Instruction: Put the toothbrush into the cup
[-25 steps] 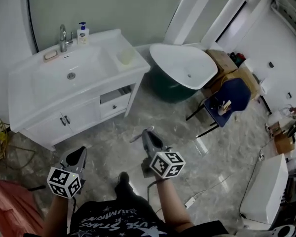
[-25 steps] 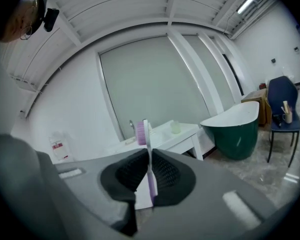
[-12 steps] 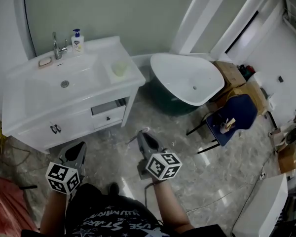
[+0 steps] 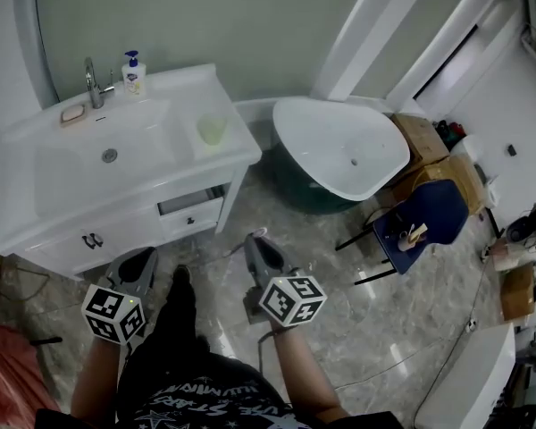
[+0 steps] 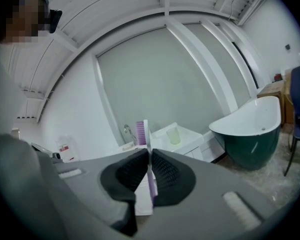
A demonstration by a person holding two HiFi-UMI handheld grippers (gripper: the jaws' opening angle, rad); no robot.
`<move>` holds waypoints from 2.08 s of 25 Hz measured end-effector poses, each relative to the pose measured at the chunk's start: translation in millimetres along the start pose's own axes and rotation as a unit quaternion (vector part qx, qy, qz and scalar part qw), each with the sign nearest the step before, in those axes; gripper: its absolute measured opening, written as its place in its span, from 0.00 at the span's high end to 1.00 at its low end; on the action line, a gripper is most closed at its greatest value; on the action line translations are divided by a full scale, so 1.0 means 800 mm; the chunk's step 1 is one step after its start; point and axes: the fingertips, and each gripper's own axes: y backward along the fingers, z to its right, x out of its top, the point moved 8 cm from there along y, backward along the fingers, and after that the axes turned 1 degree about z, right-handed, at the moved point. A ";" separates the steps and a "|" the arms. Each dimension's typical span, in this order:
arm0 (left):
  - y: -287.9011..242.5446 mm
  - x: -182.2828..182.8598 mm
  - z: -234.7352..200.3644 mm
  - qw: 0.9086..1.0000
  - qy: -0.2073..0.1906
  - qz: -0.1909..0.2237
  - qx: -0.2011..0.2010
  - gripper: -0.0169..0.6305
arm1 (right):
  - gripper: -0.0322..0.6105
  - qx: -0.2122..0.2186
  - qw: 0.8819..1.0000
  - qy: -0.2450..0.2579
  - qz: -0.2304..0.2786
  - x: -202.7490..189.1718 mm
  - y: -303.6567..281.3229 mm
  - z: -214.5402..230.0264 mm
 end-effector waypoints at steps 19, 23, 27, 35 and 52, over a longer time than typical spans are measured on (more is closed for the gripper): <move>-0.240 0.099 -0.136 0.997 0.005 0.007 -0.075 0.96 | 0.91 -0.032 0.999 0.018 0.017 0.127 -0.224 0.079; -0.274 0.117 -0.168 0.997 0.009 0.005 -0.075 0.96 | 0.91 -0.029 0.999 0.026 0.026 0.158 -0.278 0.086; -0.306 0.129 -0.203 0.997 0.015 -0.003 -0.073 0.96 | 0.91 -0.024 0.999 0.028 0.040 0.185 -0.327 0.095; -0.358 0.142 -0.245 0.997 0.023 -0.006 -0.075 0.96 | 0.91 -0.027 0.999 0.022 0.037 0.198 -0.410 0.122; -0.389 0.117 -0.282 0.996 0.039 -0.046 -0.061 0.96 | 0.91 -0.019 0.998 -0.003 -0.053 0.121 -0.481 0.162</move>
